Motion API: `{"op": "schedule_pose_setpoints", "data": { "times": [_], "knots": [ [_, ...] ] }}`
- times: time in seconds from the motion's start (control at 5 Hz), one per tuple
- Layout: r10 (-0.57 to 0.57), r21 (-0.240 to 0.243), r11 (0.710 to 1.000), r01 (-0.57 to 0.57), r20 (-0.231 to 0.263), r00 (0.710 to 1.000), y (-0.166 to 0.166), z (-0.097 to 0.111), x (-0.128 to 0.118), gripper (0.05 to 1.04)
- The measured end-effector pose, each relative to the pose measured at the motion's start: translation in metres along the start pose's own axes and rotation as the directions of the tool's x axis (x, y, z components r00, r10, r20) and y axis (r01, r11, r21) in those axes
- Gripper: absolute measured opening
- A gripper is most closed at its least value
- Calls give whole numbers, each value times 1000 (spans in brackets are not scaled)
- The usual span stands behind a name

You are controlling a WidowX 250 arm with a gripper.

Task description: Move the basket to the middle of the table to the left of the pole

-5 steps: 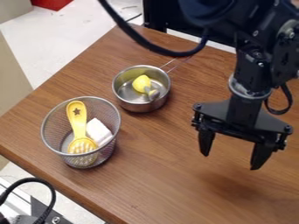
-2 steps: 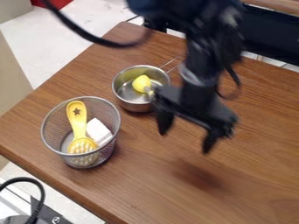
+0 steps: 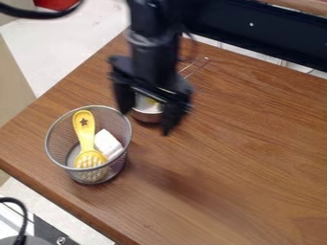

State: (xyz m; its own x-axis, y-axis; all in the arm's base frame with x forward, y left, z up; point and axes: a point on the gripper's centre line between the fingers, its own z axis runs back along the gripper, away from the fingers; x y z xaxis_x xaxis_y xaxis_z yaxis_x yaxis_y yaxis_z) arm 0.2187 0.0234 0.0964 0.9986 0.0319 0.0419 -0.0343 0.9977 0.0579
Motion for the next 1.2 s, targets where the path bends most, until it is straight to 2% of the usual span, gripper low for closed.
{"op": "schedule_pose_setpoints", "data": {
  "times": [0.2, 0.4, 0.6, 1.0, 1.2],
  "knots": [
    [18, -36, 999, -19, -39, 999, 17, -9, -13, 1001],
    [10, -38, 999, -12, -41, 999, 15, -24, -23, 1001],
    [-18, -57, 998, 16, -40, 999, 12, -30, -31, 1001],
    [-31, -2, 1000, 31, 3, 1000, 15, -46, -27, 1001],
    [-45, 18, 999, 45, 2, 999, 13, -56, -29, 1001]
  ]
}}
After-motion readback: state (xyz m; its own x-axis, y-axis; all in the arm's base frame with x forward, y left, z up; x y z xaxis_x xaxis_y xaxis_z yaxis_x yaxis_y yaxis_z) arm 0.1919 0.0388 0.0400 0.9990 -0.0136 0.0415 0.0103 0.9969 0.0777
